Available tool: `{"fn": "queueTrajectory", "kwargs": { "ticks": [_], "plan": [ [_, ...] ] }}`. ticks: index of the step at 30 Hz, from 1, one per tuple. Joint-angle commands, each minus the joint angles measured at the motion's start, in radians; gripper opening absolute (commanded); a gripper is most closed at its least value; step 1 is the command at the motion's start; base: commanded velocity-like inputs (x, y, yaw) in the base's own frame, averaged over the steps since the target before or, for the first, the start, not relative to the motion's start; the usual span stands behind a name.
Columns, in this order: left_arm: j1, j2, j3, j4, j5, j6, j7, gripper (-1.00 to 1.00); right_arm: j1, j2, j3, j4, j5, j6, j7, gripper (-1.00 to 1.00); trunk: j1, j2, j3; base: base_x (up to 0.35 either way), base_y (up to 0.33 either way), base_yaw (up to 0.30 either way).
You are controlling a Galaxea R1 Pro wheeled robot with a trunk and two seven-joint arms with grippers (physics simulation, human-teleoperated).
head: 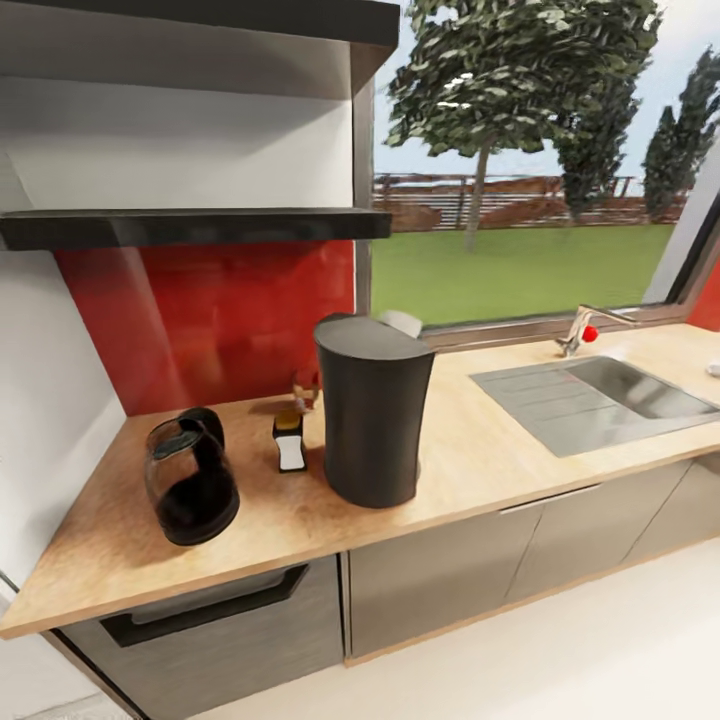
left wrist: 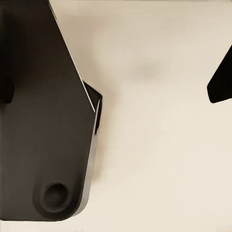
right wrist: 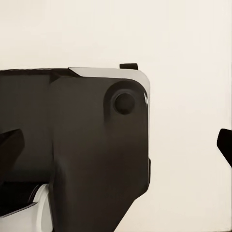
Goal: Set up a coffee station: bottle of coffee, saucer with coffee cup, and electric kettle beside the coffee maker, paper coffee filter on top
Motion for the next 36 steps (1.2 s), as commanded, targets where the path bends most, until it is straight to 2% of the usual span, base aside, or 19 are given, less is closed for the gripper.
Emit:
{"fn": "queueTrajectory", "kwargs": {
  "ticks": [1, 25, 36],
  "plan": [
    [0.0, 0.0, 0.005, 0.0, 0.003, -0.004, -0.002, 1.0, -0.001, 0.0, -0.009, 0.001, 0.008, -0.003, 0.004, 1.0, 0.001, -0.002, -0.002, 0.18, -0.28, 0.277],
    [0.0, 0.0, 0.009, -0.002, 0.011, -0.009, -0.002, 1.0, 0.0, 0.0, -0.009, 0.001, 0.008, -0.003, 0.004, 1.0, 0.001, -0.002, -0.002, 0.028, -0.311, 0.277],
    [0.0, 0.001, 0.012, -0.002, 0.011, -0.009, -0.002, 1.0, -0.001, 0.0, -0.009, 0.001, 0.008, -0.003, 0.004, 1.0, 0.001, -0.002, -0.002, 0.0, -0.039, 0.277]
  ]
}}
